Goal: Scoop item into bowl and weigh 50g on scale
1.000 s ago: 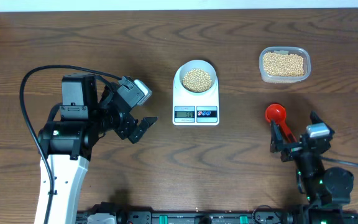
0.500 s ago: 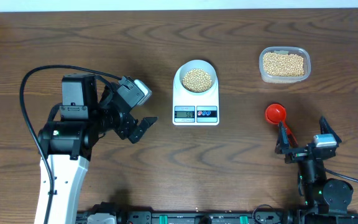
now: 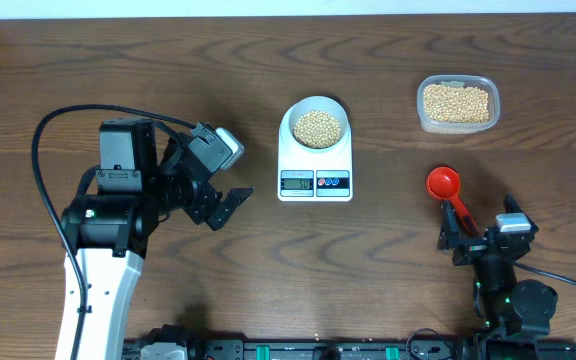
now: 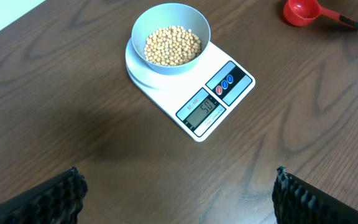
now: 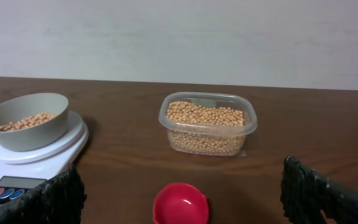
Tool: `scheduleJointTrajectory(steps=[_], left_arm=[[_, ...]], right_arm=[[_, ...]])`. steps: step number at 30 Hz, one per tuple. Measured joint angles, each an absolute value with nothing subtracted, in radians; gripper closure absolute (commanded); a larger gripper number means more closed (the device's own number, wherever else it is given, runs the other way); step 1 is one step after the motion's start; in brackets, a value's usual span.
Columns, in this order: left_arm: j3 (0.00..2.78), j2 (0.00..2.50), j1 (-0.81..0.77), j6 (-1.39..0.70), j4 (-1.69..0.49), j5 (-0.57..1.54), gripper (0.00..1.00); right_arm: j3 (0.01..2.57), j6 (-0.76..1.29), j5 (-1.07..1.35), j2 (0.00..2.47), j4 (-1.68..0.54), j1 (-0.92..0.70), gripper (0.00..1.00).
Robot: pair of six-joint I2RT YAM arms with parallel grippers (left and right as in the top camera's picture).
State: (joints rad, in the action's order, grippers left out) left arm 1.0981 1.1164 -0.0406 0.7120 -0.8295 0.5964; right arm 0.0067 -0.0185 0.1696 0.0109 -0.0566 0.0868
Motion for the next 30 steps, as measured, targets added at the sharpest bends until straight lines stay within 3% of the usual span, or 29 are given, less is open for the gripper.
scheduleJointTrajectory(steps=[30], left_arm=[[1.098, 1.116, -0.041, 0.712, -0.83, 0.596, 0.02]], right_arm=[[0.007, -0.018, 0.096, 0.011, -0.064, 0.087, 0.01]])
